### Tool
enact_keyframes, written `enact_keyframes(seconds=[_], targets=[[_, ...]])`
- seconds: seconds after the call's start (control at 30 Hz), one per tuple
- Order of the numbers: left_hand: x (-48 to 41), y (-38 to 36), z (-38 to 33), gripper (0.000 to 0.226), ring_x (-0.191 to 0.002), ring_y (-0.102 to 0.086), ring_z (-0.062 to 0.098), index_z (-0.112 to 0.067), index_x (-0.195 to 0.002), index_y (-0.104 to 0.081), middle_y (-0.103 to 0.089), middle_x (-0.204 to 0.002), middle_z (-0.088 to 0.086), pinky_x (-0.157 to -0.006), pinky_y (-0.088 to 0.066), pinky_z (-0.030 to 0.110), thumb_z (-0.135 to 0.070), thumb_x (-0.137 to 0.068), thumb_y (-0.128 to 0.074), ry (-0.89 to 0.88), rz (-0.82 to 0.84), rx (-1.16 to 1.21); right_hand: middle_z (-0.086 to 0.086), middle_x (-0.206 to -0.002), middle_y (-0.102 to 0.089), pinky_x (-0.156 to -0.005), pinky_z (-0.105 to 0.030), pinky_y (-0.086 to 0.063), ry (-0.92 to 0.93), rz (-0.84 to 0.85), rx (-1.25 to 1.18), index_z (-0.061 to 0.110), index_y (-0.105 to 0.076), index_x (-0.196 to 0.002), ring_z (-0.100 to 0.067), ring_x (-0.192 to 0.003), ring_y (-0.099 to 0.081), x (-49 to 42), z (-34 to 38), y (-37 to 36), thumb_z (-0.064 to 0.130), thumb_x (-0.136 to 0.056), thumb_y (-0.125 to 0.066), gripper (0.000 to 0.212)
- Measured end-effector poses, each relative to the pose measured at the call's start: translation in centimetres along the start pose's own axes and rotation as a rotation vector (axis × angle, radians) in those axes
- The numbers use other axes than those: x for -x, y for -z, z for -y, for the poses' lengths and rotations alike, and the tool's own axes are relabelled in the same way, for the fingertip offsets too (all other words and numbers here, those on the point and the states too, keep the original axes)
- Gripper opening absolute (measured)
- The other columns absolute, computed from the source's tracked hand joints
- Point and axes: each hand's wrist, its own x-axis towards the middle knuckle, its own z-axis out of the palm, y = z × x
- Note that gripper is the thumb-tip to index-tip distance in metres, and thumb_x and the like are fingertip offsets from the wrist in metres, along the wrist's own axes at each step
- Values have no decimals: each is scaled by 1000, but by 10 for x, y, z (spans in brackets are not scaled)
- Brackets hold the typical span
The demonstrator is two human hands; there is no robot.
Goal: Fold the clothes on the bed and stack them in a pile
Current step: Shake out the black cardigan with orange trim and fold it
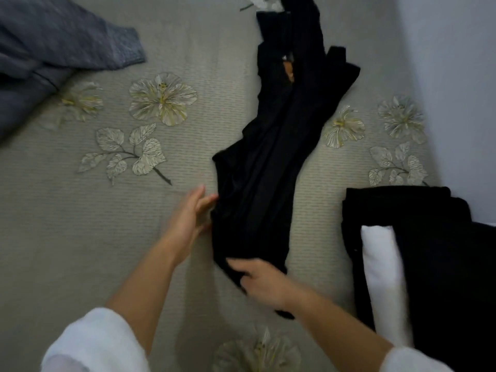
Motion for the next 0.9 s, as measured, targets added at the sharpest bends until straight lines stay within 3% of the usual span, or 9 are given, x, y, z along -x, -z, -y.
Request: enact_keyframes(seconds=[0.13,0.23,0.33,0.5,0.63,0.7,0.77,0.83,0.9], targets=[[47,26,29,95,-116,-53,10,-31,-149,-21,-48,-131,-9,-99,-44,31,-40,-72,-76,22,-70,-196,1,-149,-42,-107,-7,-19,-50,370,90,21,-50,-139,-13,-136,-38,42,10,-72,-3,-89,-39,56],[77,43,50,44,-86,-61,3,-19,-121,-60,-63,-104,-7,-67,-47,11,2,-83,-65,-45,-45,-408,4,-148,-43,-109,-15,-23,-143,568,265,28,-54,-135,-18,-133,-40,70,15,-97,-1,-84,-36,61],[112,79,70,14,-57,-53,16,6,-82,-64,-58,-64,8,-51,-39,21,7,-80,-50,72,-50,-545,-3,-139,-53,-104,-23,-39,-259,620,360,17,-57,-132,-23,-122,-51,92,14,-99,5,-84,-42,52],[183,163,84,24,-61,-47,19,-9,-66,-58,-52,-55,6,-58,-33,29,10,-75,-46,349,-127,-678,0,-78,-62,-56,-23,-45,-516,260,143,16,-66,-87,-14,-64,-56,107,-2,-83,42,-83,-62,27],[226,198,83,15,-71,-47,19,-10,-73,-55,-51,-72,12,-61,-34,27,4,-71,-51,496,21,-842,-2,-98,-64,-72,-28,-47,-381,-402,-76,13,-58,-103,-21,-93,-62,76,16,-86,59,-79,-65,52],[233,205,79,20,-64,-47,16,-12,-77,-55,-50,-67,9,-54,-32,22,6,-69,-51,498,137,-959,-10,-126,-52,-96,-37,-44,-420,-434,-69,9,-46,-128,-29,-117,-53,62,30,-102,59,-77,-66,74],[233,211,75,30,-51,-42,13,-12,-60,-49,-44,-52,1,-44,-29,18,16,-70,-48,511,191,-1069,-17,-130,-48,-100,-40,-42,-447,-447,212,7,-48,-125,-35,-119,-49,55,37,-120,45,-87,-61,55],[229,219,73,41,-52,-47,14,-17,-50,-53,-49,-49,-1,-41,-30,16,16,-72,-45,521,224,-1191,-19,-119,-59,-90,-34,-47,-412,-333,388,3,-56,-112,-34,-110,-56,59,45,-129,25,-92,-54,30],[228,223,64,30,-78,-66,24,-9,-78,-73,-71,-79,9,-53,-44,22,7,-78,-47,564,296,-1456,-16,-96,-67,-67,-26,-51,-412,-66,287,3,-62,-93,-31,-92,-64,69,51,-131,16,-90,-56,15]])
